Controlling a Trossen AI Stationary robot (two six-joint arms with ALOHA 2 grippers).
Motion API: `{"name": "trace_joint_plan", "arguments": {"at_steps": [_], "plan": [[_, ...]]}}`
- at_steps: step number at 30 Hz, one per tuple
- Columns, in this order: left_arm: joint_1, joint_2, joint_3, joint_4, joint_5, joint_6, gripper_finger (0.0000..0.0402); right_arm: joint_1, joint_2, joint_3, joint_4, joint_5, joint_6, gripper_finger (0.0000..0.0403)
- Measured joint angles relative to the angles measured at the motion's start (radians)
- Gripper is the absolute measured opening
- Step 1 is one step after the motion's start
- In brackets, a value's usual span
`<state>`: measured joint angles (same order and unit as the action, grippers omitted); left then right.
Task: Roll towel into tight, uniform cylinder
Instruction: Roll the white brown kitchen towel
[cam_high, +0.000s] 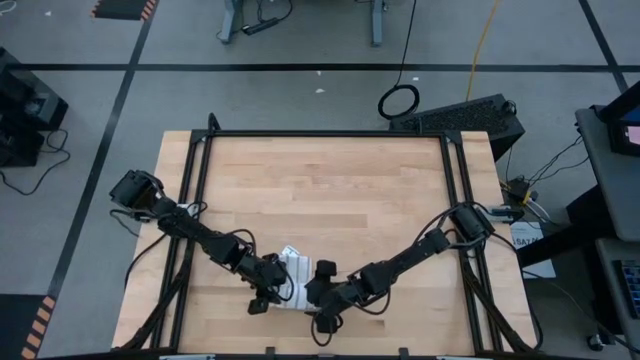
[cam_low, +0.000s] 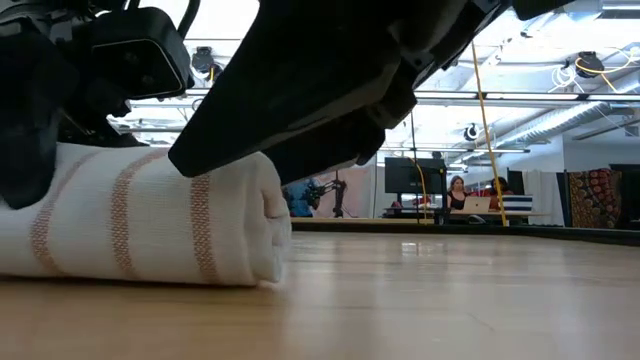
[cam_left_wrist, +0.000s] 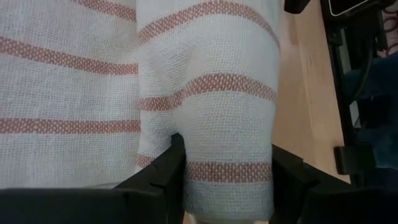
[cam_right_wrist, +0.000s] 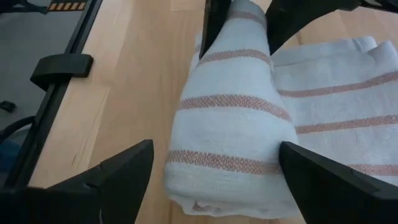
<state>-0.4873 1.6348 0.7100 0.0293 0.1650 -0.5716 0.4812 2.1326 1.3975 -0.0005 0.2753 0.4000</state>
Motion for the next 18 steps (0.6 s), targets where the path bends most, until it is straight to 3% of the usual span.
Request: {"name": "trace_joint_plan", "arguments": {"at_steps": [9,18], "plan": [[0.000,0.000,-0.001,0.006,-0.023,0.000,0.0161,-0.042,0.000,0.000,0.001,-0.043,-0.041,0.0395],[0.001,0.001,-0.001,0.008,-0.045,0.001,0.0161,-0.034,0.017,-0.001,-0.036,-0.047,-0.048,0.0394]]}}
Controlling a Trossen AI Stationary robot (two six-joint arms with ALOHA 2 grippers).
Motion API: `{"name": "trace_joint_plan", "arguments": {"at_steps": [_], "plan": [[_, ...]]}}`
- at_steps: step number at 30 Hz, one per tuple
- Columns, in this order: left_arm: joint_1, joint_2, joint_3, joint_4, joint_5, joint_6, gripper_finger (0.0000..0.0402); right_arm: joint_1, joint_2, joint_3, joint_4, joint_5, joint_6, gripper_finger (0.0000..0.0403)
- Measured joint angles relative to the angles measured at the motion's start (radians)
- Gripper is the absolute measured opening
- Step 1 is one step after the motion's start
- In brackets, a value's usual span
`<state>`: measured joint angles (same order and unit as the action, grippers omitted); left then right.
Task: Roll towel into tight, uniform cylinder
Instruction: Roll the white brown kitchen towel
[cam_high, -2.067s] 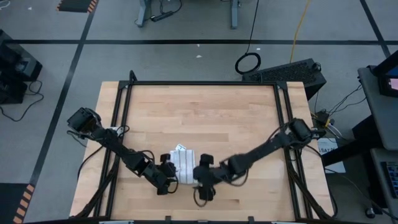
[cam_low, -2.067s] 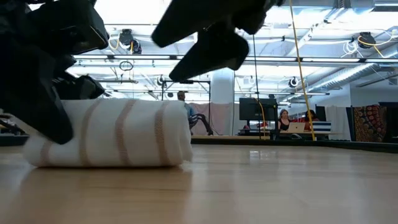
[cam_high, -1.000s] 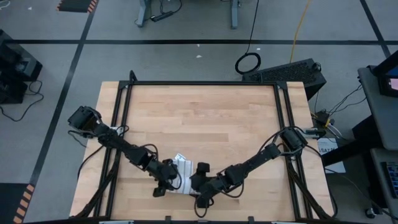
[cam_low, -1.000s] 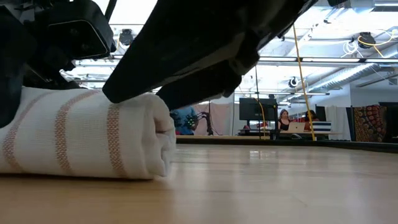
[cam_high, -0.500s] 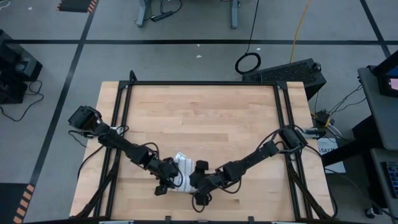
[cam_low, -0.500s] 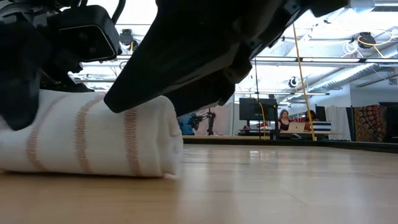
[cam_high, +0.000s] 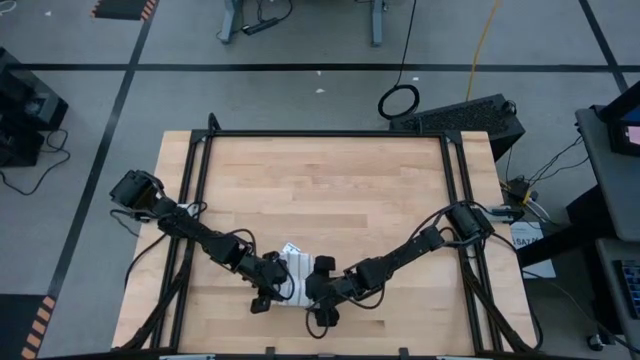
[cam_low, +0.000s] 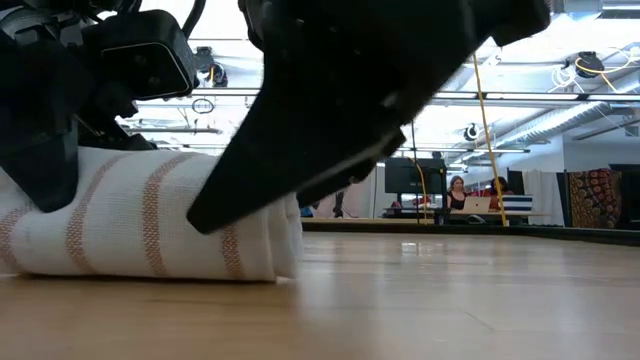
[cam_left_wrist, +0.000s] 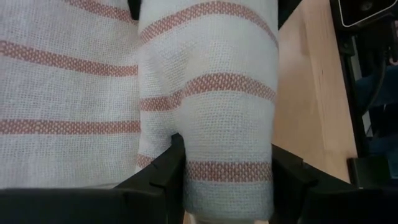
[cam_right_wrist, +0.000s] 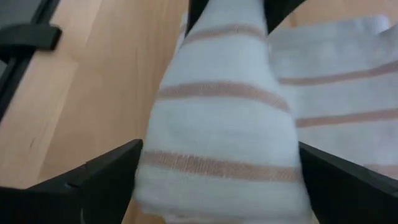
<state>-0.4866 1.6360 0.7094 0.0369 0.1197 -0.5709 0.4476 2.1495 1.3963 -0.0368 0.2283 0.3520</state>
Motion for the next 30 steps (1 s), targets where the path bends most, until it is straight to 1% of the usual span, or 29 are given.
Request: {"name": "trace_joint_plan", "arguments": {"at_steps": [7,10,15,20,27,30], "plan": [[0.000,0.000,0.000,-0.001,-0.002,-0.013,0.0161,0.005,0.028,0.000,0.019,-0.012,0.024,0.0393],[0.000,0.000,0.000,0.000,-0.004,-0.028,0.0161,0.005,0.030,0.000,0.003,0.009,0.024,0.0393],[-0.001,0.000,0.000,0.002,-0.004,-0.051,0.0161,0.010,-0.025,0.000,-0.097,0.075,0.025,0.0393],[-0.003,0.000,0.000,0.004,-0.004,-0.051,0.0161,0.017,-0.083,0.000,-0.149,0.084,-0.032,0.0393],[-0.004,0.000,0.000,0.005,-0.004,-0.026,0.0161,0.037,-0.076,0.002,-0.026,0.074,-0.061,0.0393],[-0.004,0.000,0.000,0.006,-0.004,-0.026,0.0161,0.031,-0.050,0.002,-0.025,0.057,-0.035,0.0393]]}}
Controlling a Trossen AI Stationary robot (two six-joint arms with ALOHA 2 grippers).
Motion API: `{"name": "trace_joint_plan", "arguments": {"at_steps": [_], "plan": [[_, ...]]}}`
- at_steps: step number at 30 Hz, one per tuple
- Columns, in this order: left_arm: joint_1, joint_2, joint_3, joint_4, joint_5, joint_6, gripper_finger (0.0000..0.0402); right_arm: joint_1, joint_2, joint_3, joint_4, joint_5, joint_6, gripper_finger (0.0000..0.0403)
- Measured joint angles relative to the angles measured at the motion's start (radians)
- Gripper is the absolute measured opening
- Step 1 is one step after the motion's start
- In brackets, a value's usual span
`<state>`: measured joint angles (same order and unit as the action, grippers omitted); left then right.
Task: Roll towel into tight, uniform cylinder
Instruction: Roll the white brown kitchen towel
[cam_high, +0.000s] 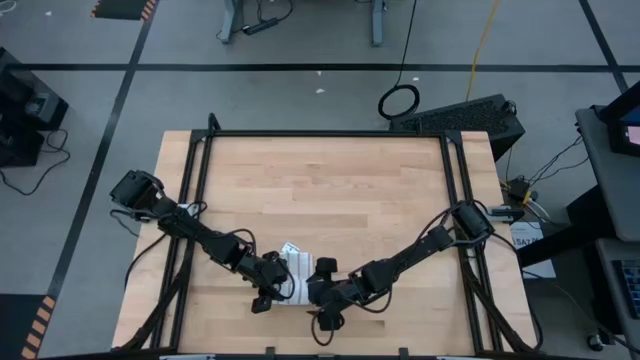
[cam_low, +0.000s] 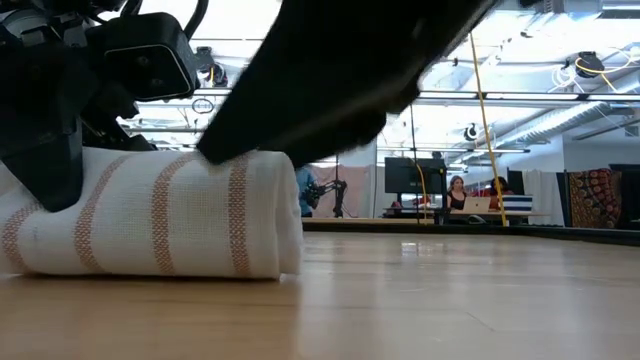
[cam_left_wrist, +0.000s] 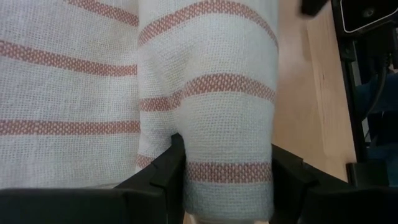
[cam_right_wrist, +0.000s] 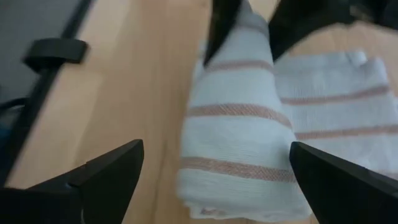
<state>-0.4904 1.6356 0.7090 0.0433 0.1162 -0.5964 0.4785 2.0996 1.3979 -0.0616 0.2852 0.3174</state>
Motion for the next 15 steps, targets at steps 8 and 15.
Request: {"name": "trace_joint_plan", "arguments": {"at_steps": [8,15], "plan": [[0.000,0.000,0.000,0.001,0.001,0.000,0.0161,-0.016,0.030,0.000,0.009,-0.016,0.018,0.0393],[0.000,0.000,0.000,0.001,-0.003,0.000,0.0161,-0.021,0.030,0.000,0.019,-0.029,0.023,0.0380]]}}
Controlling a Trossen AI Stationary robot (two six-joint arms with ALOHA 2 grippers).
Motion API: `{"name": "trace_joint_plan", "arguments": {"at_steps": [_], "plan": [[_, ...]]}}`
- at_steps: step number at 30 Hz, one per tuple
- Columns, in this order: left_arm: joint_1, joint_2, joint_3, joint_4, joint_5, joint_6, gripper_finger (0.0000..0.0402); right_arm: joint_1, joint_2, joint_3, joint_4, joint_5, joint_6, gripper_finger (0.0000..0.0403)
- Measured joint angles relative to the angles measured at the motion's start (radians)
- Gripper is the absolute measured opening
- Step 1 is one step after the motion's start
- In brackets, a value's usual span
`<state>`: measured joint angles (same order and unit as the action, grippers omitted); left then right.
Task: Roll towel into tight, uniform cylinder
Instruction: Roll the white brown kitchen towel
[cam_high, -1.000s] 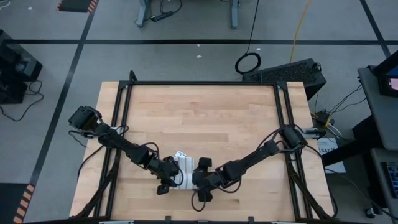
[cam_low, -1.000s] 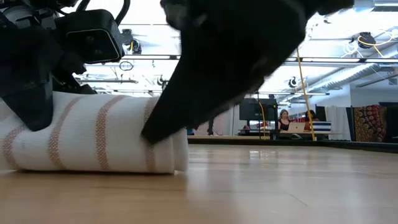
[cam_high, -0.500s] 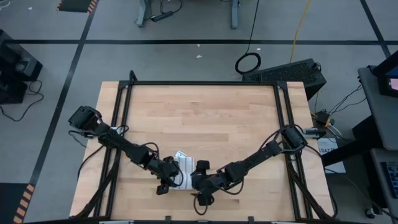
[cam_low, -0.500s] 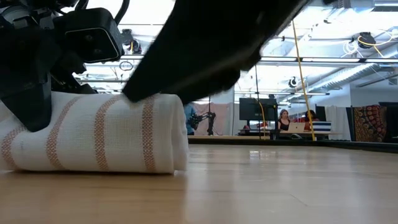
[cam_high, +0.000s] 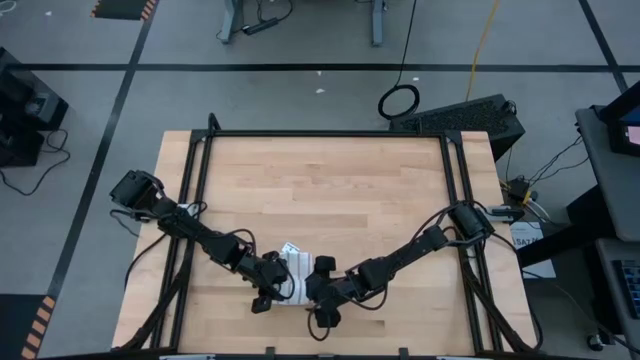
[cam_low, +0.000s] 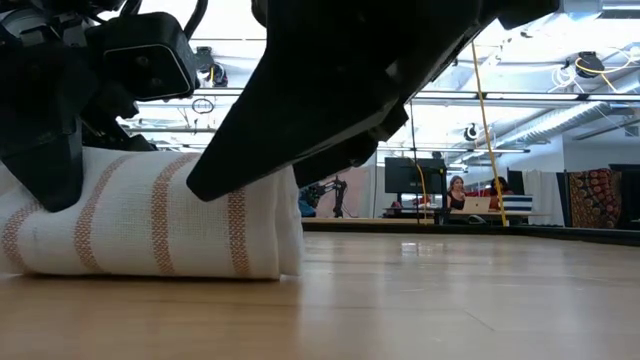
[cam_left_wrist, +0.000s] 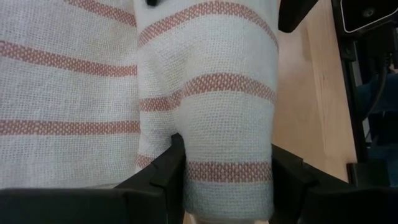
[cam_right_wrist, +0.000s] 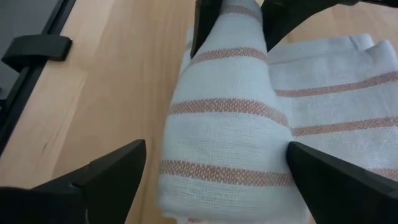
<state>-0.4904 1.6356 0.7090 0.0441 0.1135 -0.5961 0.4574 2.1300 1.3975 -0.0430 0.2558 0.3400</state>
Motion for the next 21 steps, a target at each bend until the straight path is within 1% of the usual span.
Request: {"name": "trace_joint_plan", "arguments": {"at_steps": [4,8,11,16,21], "plan": [[-0.001,0.000,0.000,0.000,-0.006,0.000,0.0161,-0.009,0.006,0.000,0.004,-0.004,0.019,0.0365],[-0.001,0.000,0.000,0.000,-0.010,0.000,0.0161,-0.027,0.023,0.000,0.022,-0.045,0.038,0.0345],[-0.001,0.000,0.000,0.001,-0.011,0.000,0.0161,-0.037,0.036,0.000,0.023,-0.057,0.040,0.0328],[-0.001,0.000,0.000,0.001,-0.013,0.000,0.0161,-0.064,0.056,0.000,0.041,-0.150,0.044,0.0302],[-0.001,0.000,0.000,-0.001,-0.018,-0.025,0.0162,-0.077,0.058,0.000,0.039,-0.169,0.048,0.0274]]}}
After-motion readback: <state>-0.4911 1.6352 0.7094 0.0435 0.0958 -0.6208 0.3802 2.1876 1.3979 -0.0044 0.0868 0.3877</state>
